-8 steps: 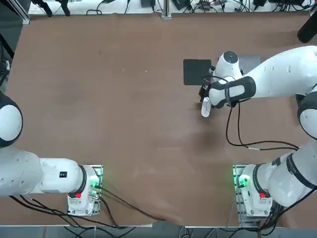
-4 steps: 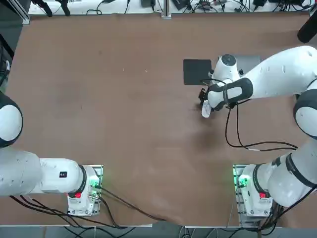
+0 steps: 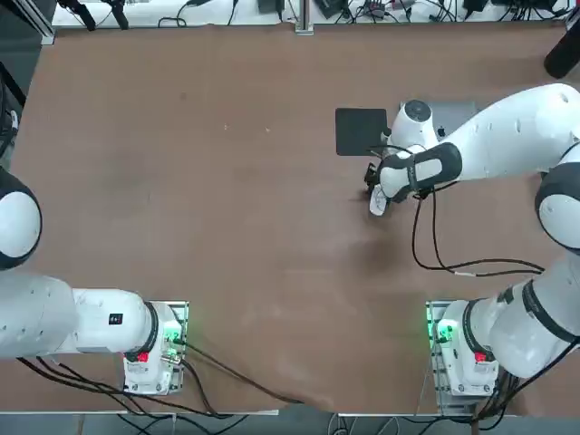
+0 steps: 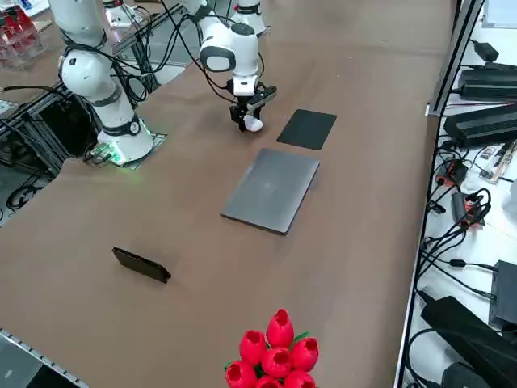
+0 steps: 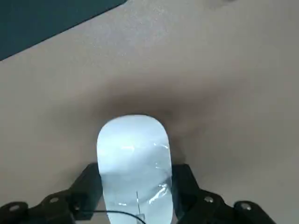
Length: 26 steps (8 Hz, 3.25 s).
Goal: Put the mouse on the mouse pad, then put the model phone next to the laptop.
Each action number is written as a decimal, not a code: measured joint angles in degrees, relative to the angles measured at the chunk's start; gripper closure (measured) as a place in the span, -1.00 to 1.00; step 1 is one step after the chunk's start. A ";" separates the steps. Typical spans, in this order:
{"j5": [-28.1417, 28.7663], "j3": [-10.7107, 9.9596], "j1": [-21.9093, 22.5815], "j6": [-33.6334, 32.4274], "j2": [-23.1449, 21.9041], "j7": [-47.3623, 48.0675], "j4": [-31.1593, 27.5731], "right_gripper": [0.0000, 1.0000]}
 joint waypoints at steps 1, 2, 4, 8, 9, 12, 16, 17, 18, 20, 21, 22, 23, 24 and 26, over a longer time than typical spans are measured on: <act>0.00 0.00 0.05 0.05 0.01 -0.12 0.12 -0.59; -0.06 0.00 0.10 -0.53 -0.05 -0.41 0.86 -0.59; -0.25 -0.51 0.08 -8.68 -0.35 -4.54 5.62 -0.59; -0.83 -2.48 -3.94 -33.29 1.86 -19.23 26.77 -0.59; -1.16 -2.60 -5.60 -36.74 4.37 -22.38 32.43 -0.59; -5.43 -2.55 -6.94 -38.69 16.05 -25.33 46.56 -0.59; -7.30 -2.44 -6.77 -37.35 27.50 -25.33 57.70 -0.59; -7.31 -2.43 -6.63 -36.63 28.63 -25.33 58.37 -0.59; -7.31 -2.43 -6.53 -36.01 29.24 -25.33 58.57 -0.59; -7.31 -2.43 -6.29 -33.85 30.22 -24.99 58.59 -0.59; -7.31 -2.43 -6.18 -33.17 30.66 -24.69 58.59 -0.59; -7.31 -2.43 -6.14 -33.00 30.85 -24.58 58.59 -0.59; -7.31 -2.43 -6.14 -32.98 30.88 -24.56 58.59 -0.61; -7.31 -2.42 -6.05 -32.96 30.88 -24.55 58.64 -0.88; -7.31 -2.40 -5.61 -32.96 30.86 -24.45 59.04 -1.00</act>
